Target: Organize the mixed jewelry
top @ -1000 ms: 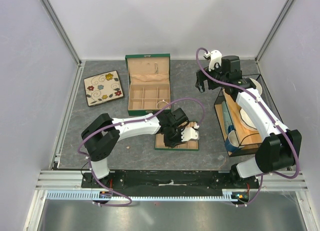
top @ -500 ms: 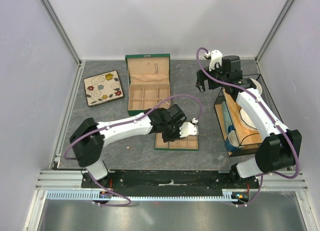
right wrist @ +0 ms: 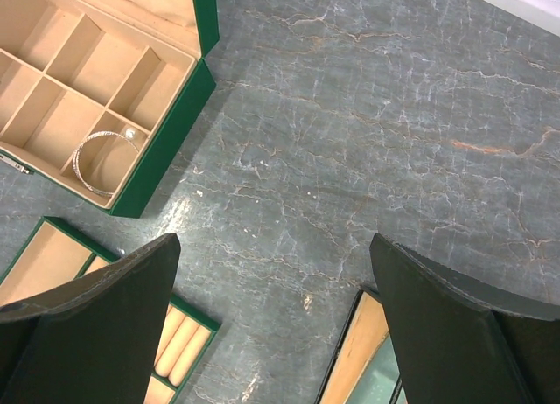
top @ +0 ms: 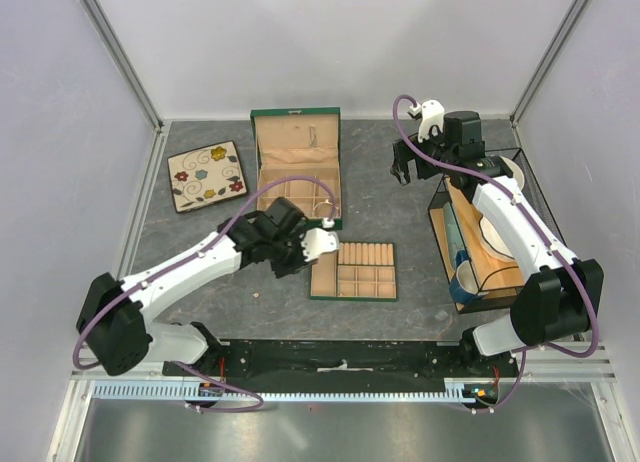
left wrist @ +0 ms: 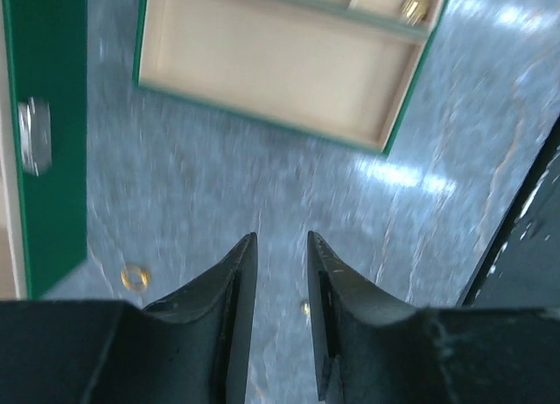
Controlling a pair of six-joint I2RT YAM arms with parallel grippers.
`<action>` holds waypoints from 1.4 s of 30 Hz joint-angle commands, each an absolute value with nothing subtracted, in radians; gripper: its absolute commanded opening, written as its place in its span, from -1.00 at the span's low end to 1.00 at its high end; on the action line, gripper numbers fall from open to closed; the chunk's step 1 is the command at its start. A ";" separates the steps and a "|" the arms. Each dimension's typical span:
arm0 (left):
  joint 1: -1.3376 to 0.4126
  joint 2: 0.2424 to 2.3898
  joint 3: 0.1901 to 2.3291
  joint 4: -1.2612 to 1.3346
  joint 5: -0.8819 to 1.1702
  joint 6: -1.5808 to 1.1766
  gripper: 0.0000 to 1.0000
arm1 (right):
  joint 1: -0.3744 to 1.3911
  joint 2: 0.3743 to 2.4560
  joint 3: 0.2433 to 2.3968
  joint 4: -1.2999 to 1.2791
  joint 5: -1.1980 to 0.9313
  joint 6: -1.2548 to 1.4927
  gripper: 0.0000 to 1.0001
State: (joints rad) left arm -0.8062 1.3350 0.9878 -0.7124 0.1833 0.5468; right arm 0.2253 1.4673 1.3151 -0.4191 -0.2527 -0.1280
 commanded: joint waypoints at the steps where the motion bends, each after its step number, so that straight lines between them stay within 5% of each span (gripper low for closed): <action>1: -0.697 1.246 0.899 -0.765 0.186 0.624 -0.25 | 0.222 1.460 1.312 -0.387 -0.276 -0.130 0.96; 14: -0.520 1.183 0.646 -0.721 0.242 0.735 -0.25 | 0.222 1.471 1.309 -0.387 -0.284 -0.130 0.96; 42: -0.485 1.273 0.598 -0.660 0.265 0.769 -0.31 | 0.221 1.471 1.307 -0.387 -0.275 -0.133 0.96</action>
